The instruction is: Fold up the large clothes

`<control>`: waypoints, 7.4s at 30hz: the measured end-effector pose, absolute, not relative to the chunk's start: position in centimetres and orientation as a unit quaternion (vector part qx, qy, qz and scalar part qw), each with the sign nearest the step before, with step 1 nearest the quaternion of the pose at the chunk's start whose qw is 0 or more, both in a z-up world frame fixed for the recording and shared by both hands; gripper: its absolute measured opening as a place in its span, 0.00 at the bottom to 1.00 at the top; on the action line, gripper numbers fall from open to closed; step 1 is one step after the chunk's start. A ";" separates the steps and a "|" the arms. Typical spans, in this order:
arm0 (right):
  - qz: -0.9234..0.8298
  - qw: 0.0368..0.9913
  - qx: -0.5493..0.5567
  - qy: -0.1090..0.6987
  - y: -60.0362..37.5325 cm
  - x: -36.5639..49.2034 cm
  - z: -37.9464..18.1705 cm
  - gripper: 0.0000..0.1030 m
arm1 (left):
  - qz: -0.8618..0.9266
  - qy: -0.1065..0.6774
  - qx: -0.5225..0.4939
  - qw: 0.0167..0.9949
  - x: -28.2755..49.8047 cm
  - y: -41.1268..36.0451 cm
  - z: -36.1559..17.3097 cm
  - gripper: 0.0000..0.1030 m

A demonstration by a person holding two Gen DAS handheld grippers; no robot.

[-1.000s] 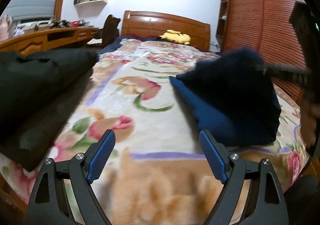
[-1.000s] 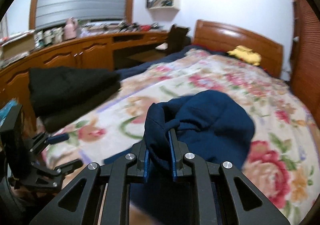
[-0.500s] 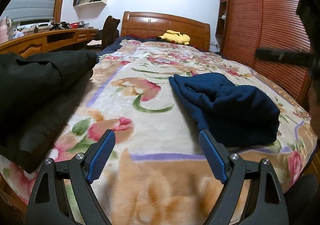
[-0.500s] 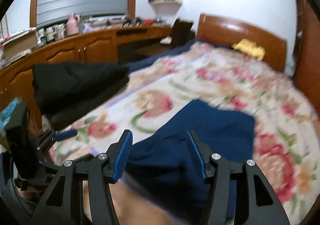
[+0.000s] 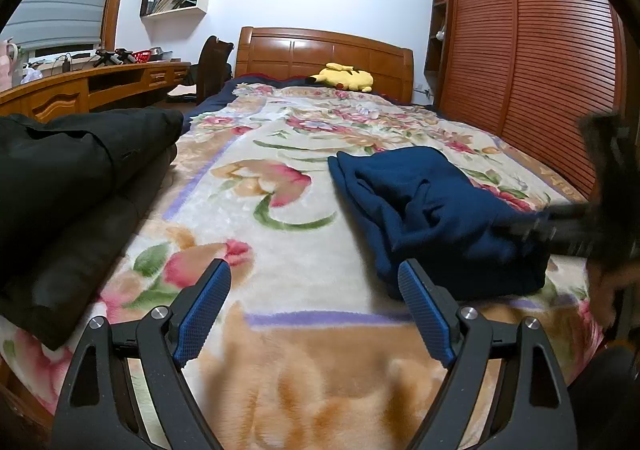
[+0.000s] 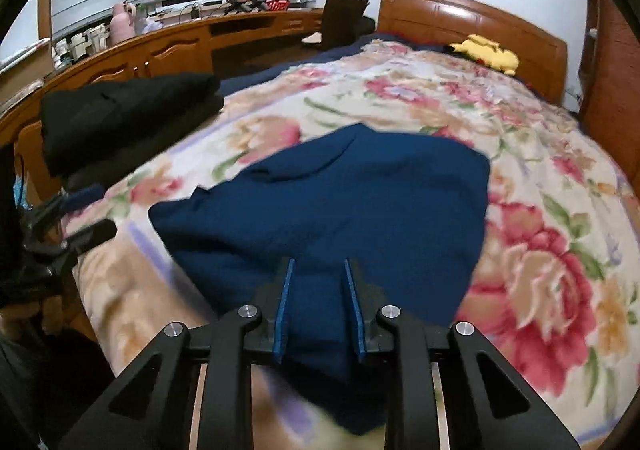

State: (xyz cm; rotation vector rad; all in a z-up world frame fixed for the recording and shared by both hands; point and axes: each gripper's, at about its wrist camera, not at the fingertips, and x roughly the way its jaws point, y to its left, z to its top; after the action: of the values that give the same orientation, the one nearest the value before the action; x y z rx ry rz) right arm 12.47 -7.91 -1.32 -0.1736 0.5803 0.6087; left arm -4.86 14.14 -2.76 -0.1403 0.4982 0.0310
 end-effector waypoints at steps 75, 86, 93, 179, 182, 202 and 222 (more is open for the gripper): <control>0.260 0.890 0.087 0.364 -16.1 41.0 -4.4 0.79 | -0.053 0.352 -0.083 0.931 0.4 10.3 -5.1 0.48; 0.282 0.901 0.062 0.324 -15.6 39.4 -3.6 0.20 | -0.084 0.350 -0.097 0.928 0.2 9.3 -4.6 0.12; 0.271 0.918 0.031 0.288 -16.0 36.5 -1.0 0.15 | -0.082 0.314 -0.077 0.943 -1.2 9.0 -2.9 0.09; 0.501 0.841 -0.144 0.145 17.5 18.4 5.2 0.87 | 0.297 0.204 -0.036 0.932 -16.1 36.8 10.5 0.89; 0.477 0.853 -0.154 0.145 16.2 17.9 4.7 0.89 | 0.290 0.206 -0.032 0.934 -15.5 35.4 10.2 0.89; 0.359 0.913 -0.112 0.159 5.5 14.4 1.6 0.89 | 0.184 0.234 0.001 0.955 -7.4 22.5 7.2 0.89; 0.188 0.964 -0.014 0.185 -7.0 8.7 -1.9 0.89 | 0.034 0.265 0.003 0.964 2.5 5.9 2.6 0.89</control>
State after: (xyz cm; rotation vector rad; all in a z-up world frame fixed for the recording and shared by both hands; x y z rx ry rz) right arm 8.67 -7.03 -1.86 -0.0293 0.3748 0.3807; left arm 2.48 5.93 2.58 0.0058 0.5373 0.0689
